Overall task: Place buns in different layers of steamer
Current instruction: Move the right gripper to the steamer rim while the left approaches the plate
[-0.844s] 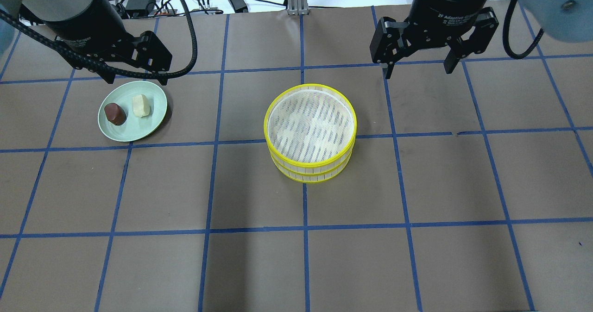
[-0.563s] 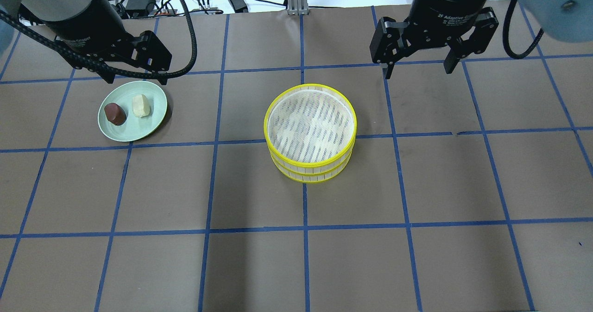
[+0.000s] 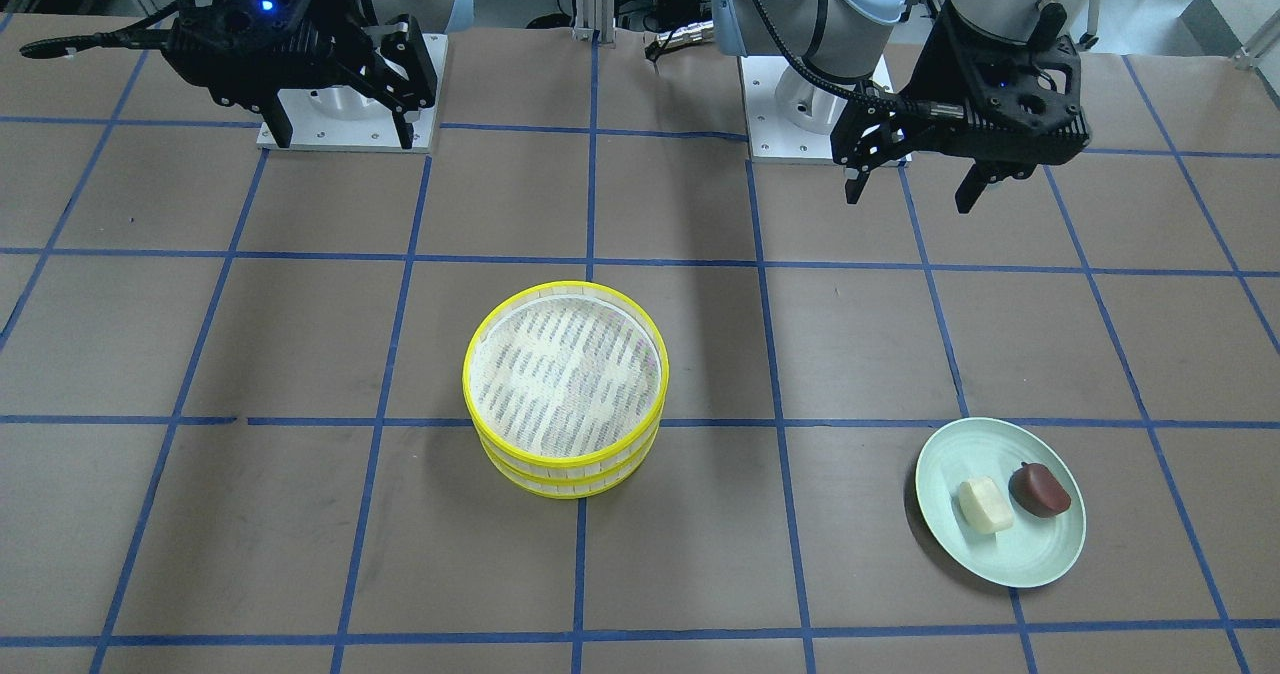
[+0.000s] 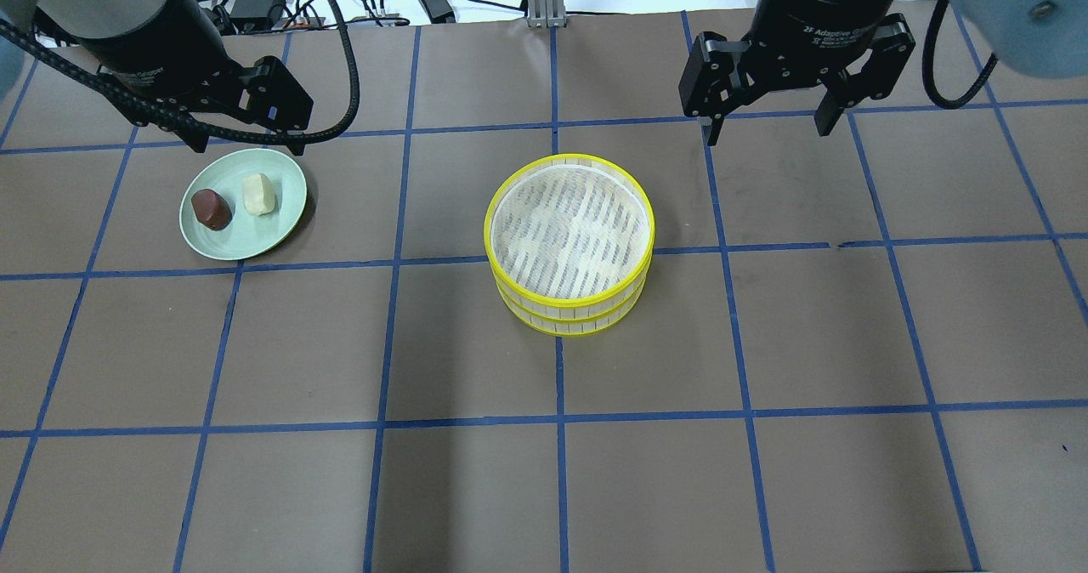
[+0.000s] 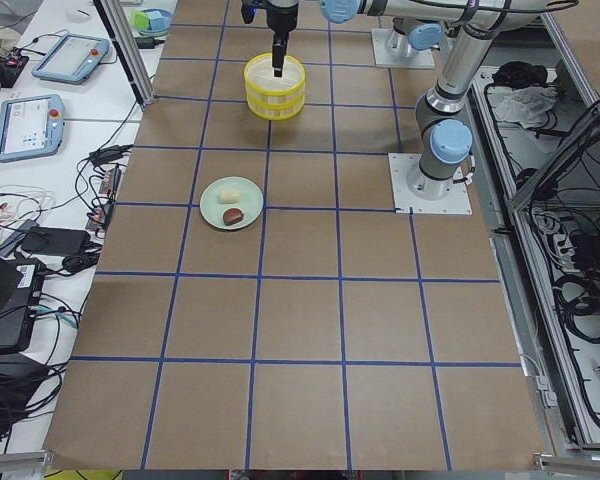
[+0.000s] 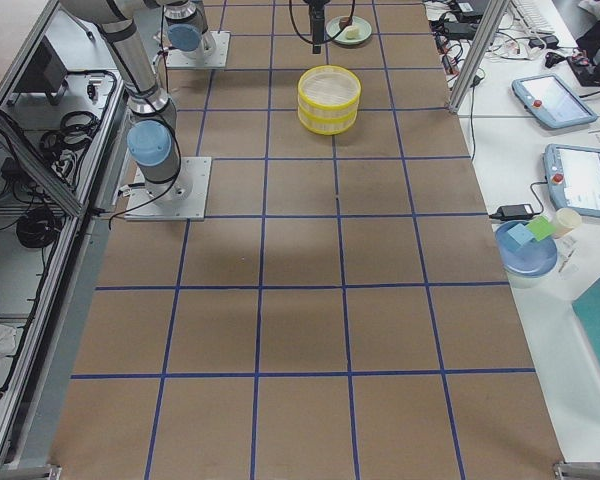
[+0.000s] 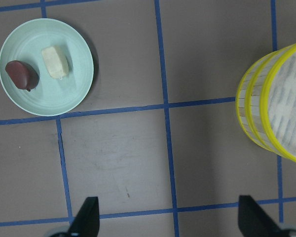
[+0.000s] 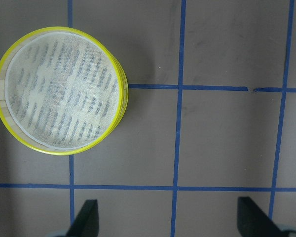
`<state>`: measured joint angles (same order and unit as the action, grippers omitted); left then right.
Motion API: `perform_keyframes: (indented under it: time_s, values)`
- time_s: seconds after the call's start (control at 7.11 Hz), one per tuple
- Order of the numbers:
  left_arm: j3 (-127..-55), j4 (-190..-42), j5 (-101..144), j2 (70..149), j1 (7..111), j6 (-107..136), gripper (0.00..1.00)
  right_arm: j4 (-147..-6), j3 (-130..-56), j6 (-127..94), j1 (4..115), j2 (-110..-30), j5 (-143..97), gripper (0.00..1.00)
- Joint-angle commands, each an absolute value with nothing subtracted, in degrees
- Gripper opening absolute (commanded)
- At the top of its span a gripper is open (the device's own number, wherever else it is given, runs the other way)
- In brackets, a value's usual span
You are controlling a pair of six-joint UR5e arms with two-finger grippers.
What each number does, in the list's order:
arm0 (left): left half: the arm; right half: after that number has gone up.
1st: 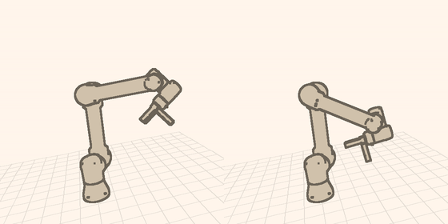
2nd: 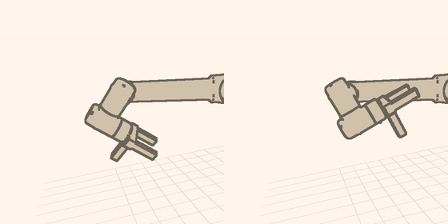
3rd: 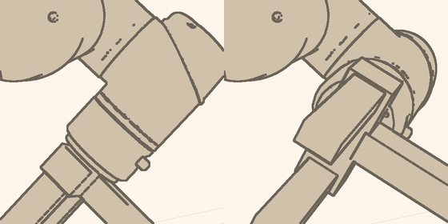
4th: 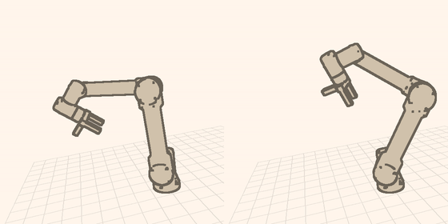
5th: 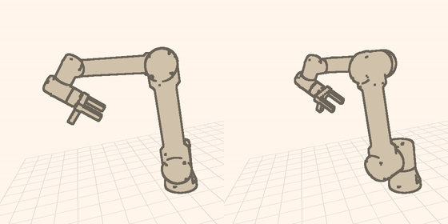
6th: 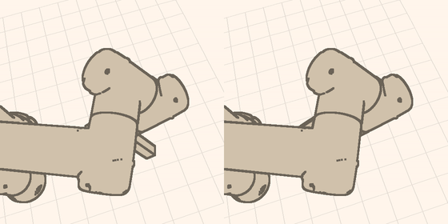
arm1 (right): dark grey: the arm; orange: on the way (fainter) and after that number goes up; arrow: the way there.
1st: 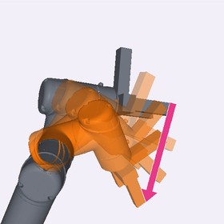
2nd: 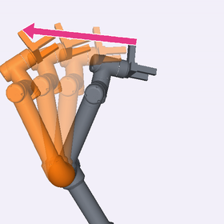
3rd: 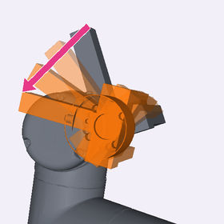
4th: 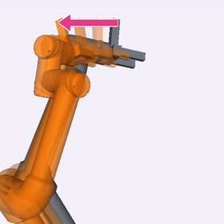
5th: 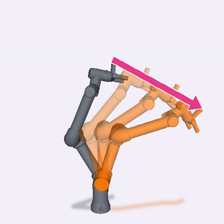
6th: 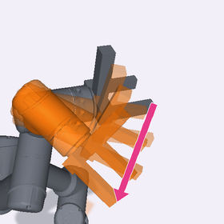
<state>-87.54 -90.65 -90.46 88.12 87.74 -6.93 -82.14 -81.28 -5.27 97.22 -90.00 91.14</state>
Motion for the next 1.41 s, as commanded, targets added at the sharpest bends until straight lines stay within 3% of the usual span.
perform_keyframes:
  time_s: [0.0,0.56,0.84,1.27]
  values:
    - [-87.54,-90.62,-90.53,88.15,87.71,-6.94,1.00,-82.35,-81.30,-5.27,97.29,-90.00,90.71,1.00]
    - [-87.63,-91.23,-90.61,88.07,87.01,-7.03,1.00,-84.89,-85.85,-5.97,97.82,-88.07,90.09,1.00]
    - [-87.80,-90.70,-90.35,88.33,84.92,-7.21,1.00,-95.92,-90.16,-8.76,99.31,-82.73,90.18,1.00]
    - [-94.11,-82.68,-90.17,91.65,74.65,-13.34,1.00,-102.73,-93.60,-11.07,100.81,-73.86,89.91,0.95]
